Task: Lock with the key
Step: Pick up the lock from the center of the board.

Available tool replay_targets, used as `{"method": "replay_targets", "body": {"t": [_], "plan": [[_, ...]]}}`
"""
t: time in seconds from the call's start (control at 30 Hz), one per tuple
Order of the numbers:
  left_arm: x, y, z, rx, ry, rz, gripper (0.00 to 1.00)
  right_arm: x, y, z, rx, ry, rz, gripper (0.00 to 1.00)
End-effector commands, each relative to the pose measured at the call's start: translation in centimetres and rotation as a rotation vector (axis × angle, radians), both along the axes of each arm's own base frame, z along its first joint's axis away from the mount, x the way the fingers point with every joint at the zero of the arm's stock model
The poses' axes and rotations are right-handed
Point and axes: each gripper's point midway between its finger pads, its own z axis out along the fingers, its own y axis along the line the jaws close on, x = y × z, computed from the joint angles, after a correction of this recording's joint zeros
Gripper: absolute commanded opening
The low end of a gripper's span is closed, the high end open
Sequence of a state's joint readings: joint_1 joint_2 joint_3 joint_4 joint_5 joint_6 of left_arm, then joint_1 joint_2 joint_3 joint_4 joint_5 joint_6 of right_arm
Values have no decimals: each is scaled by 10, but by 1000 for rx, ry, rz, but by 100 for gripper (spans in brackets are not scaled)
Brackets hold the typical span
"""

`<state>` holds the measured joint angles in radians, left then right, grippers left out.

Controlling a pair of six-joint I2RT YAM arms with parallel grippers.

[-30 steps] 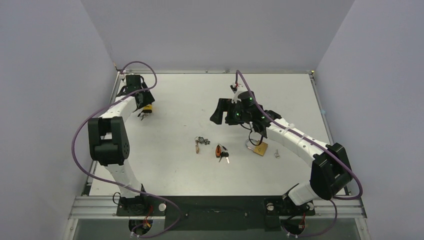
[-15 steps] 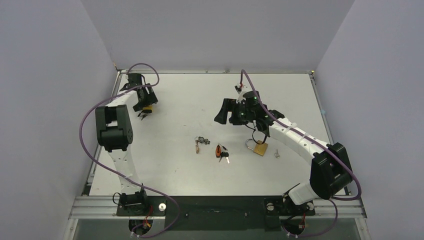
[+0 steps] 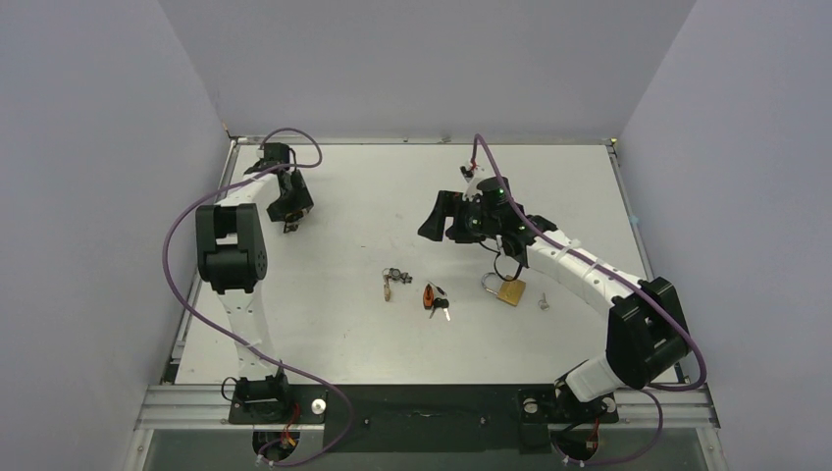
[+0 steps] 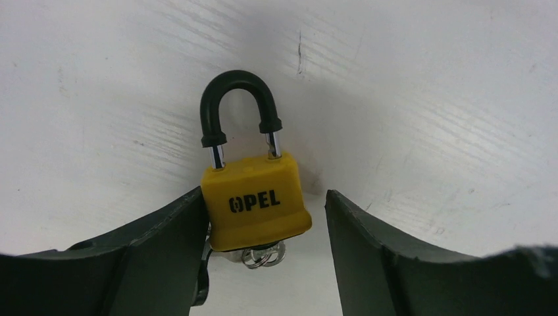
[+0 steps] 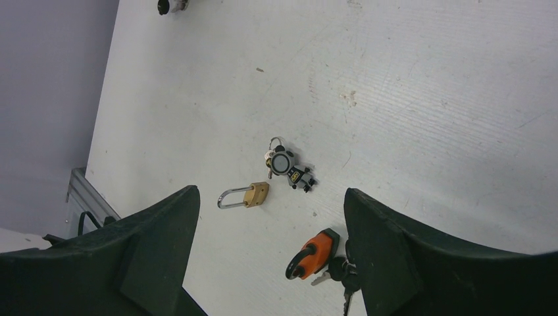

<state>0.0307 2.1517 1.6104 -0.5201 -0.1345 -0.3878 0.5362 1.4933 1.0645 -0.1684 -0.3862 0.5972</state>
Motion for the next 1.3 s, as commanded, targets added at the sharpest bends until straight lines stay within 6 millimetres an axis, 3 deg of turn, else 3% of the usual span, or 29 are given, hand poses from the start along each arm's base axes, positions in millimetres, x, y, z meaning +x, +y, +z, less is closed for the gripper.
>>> {"method": "replay_targets", "body": {"t": [0.0, 0.47, 0.6, 0.77, 0.87, 1.2, 1.27], "plan": [[-3, -3, 3, 23, 35, -4, 58, 10, 6, 13, 62, -49, -10, 76], [7, -13, 7, -111, 10, 27, 43, -2, -1, 12, 57, -64, 6, 76], [10, -19, 4, -152, 11, 24, 28, -5, -5, 13, 51, -71, 0, 76], [6, -35, 9, -247, -16, 28, 0, -8, -11, 19, 53, -91, -25, 76], [7, -48, 22, -324, -87, 53, 0, -8, -14, 23, 60, -105, -42, 76], [-27, -84, 73, -530, -280, 136, 0, -2, -13, 37, 81, -166, -90, 76], [-34, -99, 87, -550, -315, 113, 0, -1, -13, 37, 69, -180, -103, 77]]}}
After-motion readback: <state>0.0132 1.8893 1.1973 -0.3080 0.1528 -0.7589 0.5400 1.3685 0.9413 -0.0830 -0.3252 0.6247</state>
